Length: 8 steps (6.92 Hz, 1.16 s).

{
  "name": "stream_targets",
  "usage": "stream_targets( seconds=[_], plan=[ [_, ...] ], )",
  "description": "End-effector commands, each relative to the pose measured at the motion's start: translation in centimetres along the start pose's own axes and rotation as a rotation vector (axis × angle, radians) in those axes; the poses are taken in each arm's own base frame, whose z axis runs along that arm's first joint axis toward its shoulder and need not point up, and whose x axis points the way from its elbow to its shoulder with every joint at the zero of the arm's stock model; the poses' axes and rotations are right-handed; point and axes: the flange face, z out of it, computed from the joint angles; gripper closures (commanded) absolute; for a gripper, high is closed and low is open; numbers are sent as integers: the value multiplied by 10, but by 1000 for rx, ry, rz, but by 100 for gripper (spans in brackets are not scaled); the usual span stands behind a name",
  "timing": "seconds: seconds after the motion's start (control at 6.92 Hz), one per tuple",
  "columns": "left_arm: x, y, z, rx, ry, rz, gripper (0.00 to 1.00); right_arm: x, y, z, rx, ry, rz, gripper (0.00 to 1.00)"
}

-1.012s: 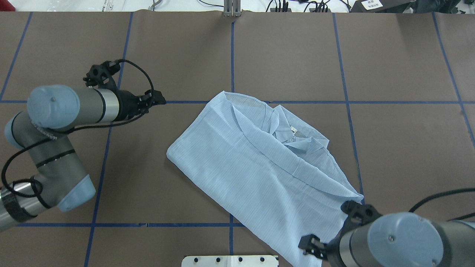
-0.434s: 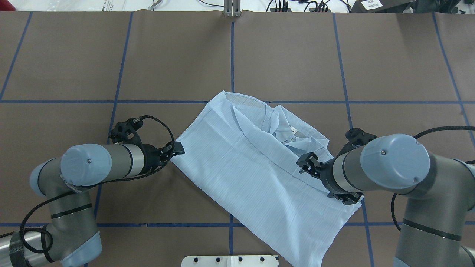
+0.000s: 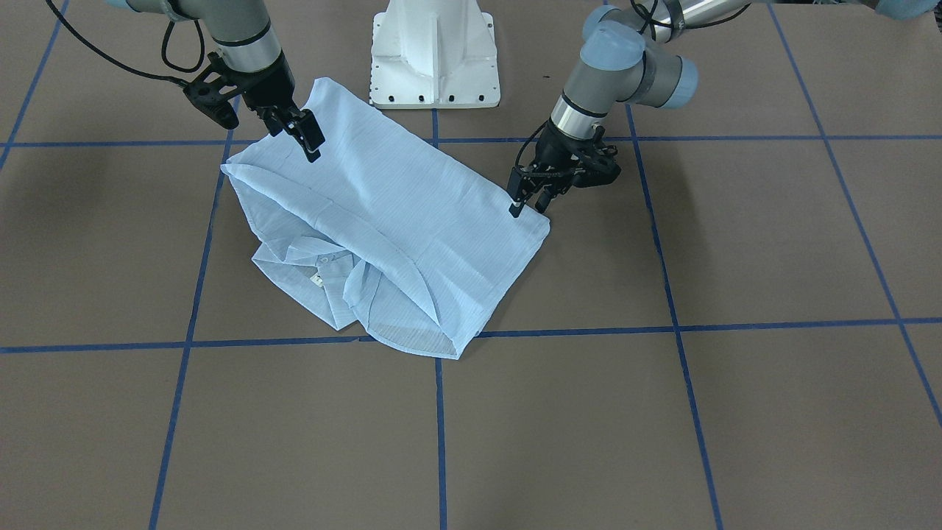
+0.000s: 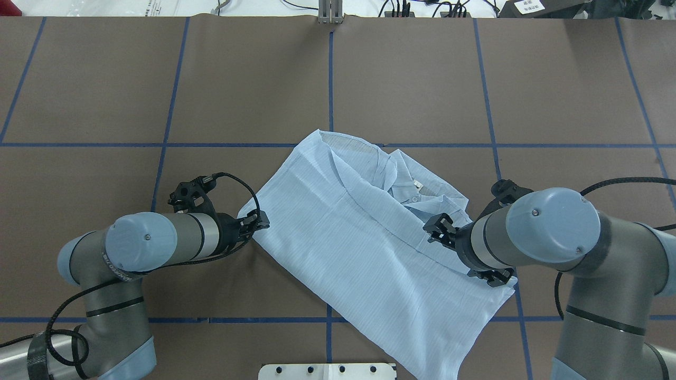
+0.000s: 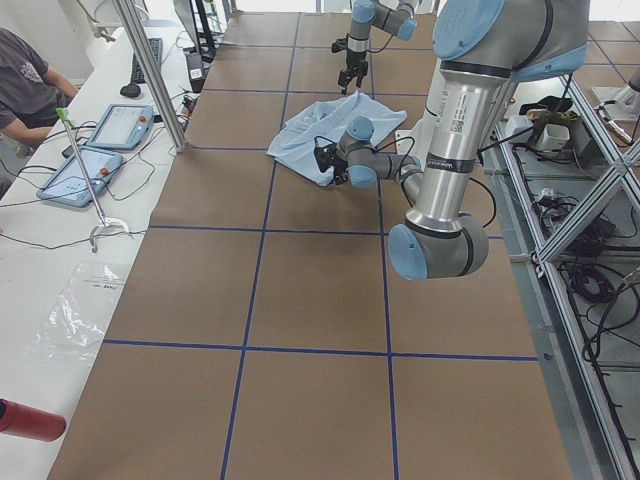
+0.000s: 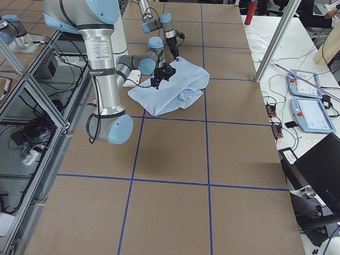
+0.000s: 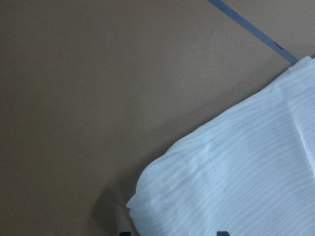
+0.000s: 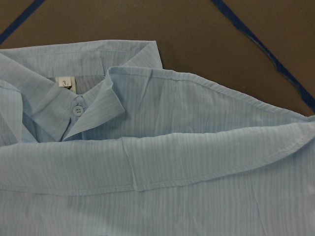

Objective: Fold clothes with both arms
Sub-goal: 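Grasp the shirt sides with both grippers and rotate it upright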

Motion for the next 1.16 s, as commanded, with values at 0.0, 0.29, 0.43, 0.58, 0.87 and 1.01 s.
stream_targets(
  seconds=[0.0, 0.29, 0.43, 0.58, 0.87, 1.01],
  plan=[
    [-1, -1, 4, 14, -16, -7, 100, 1, -3, 16, 9, 26, 4, 0],
    [10, -35, 12, 66, -21, 16, 100, 0, -3, 15, 10, 24, 5, 0],
    [44, -101, 19, 159, -16, 86, 100, 1, -5, 17, 12, 28, 7, 0],
    [70, -178, 40, 250, -53, 80, 100, 1, -3, 16, 10, 28, 7, 0],
    [124, -276, 58, 350, -35, 100, 100, -1, -2, 17, 9, 25, 10, 0],
    [139, -292, 76, 360, -34, 98, 100, -15, 4, 20, 7, 14, 12, 0]
  ],
)
